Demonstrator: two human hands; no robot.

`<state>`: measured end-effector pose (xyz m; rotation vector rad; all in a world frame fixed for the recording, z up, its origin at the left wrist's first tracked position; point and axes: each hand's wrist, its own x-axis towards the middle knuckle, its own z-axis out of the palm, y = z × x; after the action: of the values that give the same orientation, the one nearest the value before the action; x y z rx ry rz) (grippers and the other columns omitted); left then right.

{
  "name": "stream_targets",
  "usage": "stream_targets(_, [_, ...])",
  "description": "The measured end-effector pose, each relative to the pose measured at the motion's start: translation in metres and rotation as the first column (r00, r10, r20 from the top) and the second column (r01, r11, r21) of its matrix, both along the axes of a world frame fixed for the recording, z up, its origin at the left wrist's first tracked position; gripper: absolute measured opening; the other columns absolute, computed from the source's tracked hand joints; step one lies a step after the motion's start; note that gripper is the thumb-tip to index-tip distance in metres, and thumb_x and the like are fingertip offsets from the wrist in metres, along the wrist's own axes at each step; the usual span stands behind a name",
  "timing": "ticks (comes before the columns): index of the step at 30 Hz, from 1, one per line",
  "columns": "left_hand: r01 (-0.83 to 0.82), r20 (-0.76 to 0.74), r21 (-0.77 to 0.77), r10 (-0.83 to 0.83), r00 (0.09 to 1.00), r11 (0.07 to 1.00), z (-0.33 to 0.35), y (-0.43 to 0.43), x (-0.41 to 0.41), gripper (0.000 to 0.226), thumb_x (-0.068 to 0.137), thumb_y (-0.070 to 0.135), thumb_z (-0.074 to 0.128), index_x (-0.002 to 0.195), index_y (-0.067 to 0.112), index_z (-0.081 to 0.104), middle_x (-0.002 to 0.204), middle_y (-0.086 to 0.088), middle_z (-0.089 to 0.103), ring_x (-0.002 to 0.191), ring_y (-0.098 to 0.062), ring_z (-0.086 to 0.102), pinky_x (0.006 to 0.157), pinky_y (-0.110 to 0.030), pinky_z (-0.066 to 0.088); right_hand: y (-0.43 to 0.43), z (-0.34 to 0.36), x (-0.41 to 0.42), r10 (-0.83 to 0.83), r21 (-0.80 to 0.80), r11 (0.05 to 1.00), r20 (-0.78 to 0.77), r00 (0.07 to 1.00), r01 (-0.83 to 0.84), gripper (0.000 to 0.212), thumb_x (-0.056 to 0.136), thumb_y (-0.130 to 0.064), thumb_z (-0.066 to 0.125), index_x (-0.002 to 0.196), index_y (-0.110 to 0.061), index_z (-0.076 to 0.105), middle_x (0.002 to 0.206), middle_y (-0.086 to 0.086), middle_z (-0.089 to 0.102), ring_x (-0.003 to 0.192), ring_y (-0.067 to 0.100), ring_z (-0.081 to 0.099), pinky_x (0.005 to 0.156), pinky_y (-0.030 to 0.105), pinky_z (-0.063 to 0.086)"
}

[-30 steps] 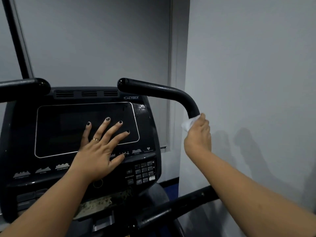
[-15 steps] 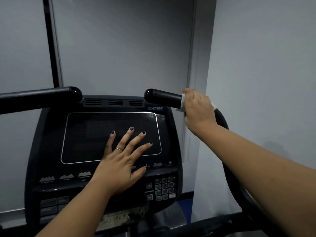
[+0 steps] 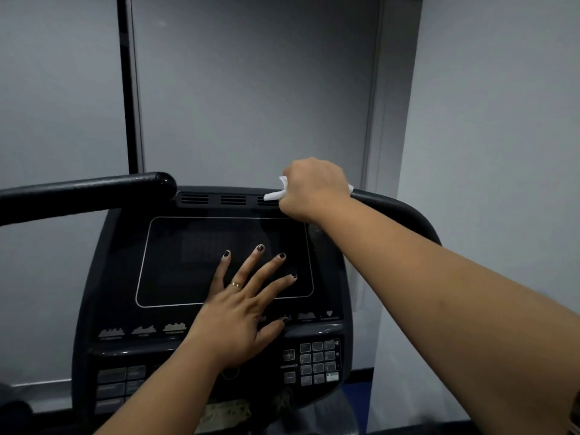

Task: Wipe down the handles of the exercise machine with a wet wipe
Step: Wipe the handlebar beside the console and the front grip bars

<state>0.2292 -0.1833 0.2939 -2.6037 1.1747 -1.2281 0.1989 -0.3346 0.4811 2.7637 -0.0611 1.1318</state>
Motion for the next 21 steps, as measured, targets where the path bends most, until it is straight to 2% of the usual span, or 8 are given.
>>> stream_targets(2, [-0.011,0.003,0.009,0.011,1.0,1.0,-0.001,0.0,0.0,0.065,0.087,0.063,0.041,0.148,0.041,0.033,0.162,0.008,0.019,0.151,-0.023,0.01,0.114,-0.062,0.011,-0.001,0.008,0.0,0.036,0.095,0.995,-0.081,0.996,-0.028,0.008,0.082,-0.027,0.053,0.08,-0.019,0.054,0.077,-0.001,0.057,0.08,0.028,0.054,0.066,0.03,0.035])
stream_targets(4, [-0.018,0.004,0.011,0.018,1.0,1.0,-0.001,0.0,0.0,0.066,0.088,0.064,0.04,0.149,0.041,0.032,0.163,0.008,0.018,0.151,-0.023,0.009,0.114,-0.062,0.011,-0.002,0.012,0.003,0.082,0.218,0.974,-0.116,0.99,-0.055,0.022,0.09,-0.038,0.048,0.093,-0.02,0.06,0.104,0.005,0.067,0.09,0.03,0.056,0.072,0.032,0.036])
stream_targets(6, [-0.024,0.006,0.016,0.024,1.0,1.0,0.0,0.0,-0.001,0.066,0.088,0.064,0.04,0.15,0.042,0.03,0.163,0.008,0.017,0.152,-0.023,0.008,0.114,-0.062,0.011,-0.002,0.012,0.004,0.095,0.299,0.952,-0.097,0.991,-0.062,0.038,0.096,-0.043,0.037,0.105,-0.016,0.064,0.113,0.007,0.066,0.094,0.031,0.056,0.074,0.033,0.035])
stream_targets(8, [-0.023,0.003,0.019,0.023,1.0,1.0,0.0,0.001,-0.001,0.066,0.088,0.063,0.041,0.15,0.042,0.03,0.163,0.009,0.017,0.152,-0.022,0.008,0.115,-0.062,0.009,-0.004,0.008,0.002,0.082,0.291,0.954,-0.035,0.996,-0.069,0.041,0.099,-0.042,0.032,0.089,-0.015,0.061,0.095,0.008,0.066,0.081,0.03,0.054,0.069,0.033,0.035])
stream_targets(10, [-0.024,-0.003,0.026,0.024,1.0,0.999,0.001,0.0,-0.001,0.067,0.087,0.062,0.042,0.15,0.043,0.029,0.163,0.009,0.017,0.152,-0.022,0.008,0.116,-0.061,0.008,-0.014,0.002,-0.007,0.062,0.274,0.96,0.015,0.998,-0.064,0.04,0.096,-0.043,0.035,0.077,-0.014,0.054,0.078,0.006,0.057,0.074,0.03,0.053,0.064,0.032,0.035])
stream_targets(14, [-0.039,-0.006,0.024,0.039,0.999,0.999,0.0,-0.001,0.0,0.067,0.086,0.063,0.043,0.149,0.043,0.031,0.162,0.01,0.019,0.151,-0.021,0.009,0.116,-0.061,0.009,-0.07,-0.012,-0.027,-0.075,0.332,0.941,0.027,0.997,0.062,0.035,0.092,-0.041,0.038,0.08,-0.014,0.054,0.082,0.01,0.058,0.074,0.032,0.051,0.065,0.033,0.037])
stream_targets(17, [-0.041,-0.002,0.021,0.041,0.999,0.999,-0.001,0.0,-0.001,0.067,0.087,0.063,0.042,0.149,0.043,0.031,0.162,0.01,0.018,0.152,-0.021,0.009,0.115,-0.062,0.011,-0.119,-0.028,-0.041,-0.137,0.484,0.867,0.008,0.991,0.116,0.039,0.092,-0.038,0.036,0.091,-0.01,0.063,0.089,0.015,0.063,0.079,0.034,0.054,0.067,0.034,0.041])
stream_targets(21, [-0.04,0.007,0.013,0.04,0.999,0.999,-0.001,-0.003,-0.002,0.066,0.086,0.063,0.043,0.148,0.043,0.033,0.162,0.009,0.02,0.151,-0.022,0.011,0.115,-0.062,0.013,-0.153,-0.04,-0.045,-0.135,0.651,0.74,-0.097,0.986,0.166,0.026,0.097,-0.032,0.037,0.092,-0.01,0.049,0.077,0.006,0.049,0.091,0.036,0.056,0.068,0.033,0.038])
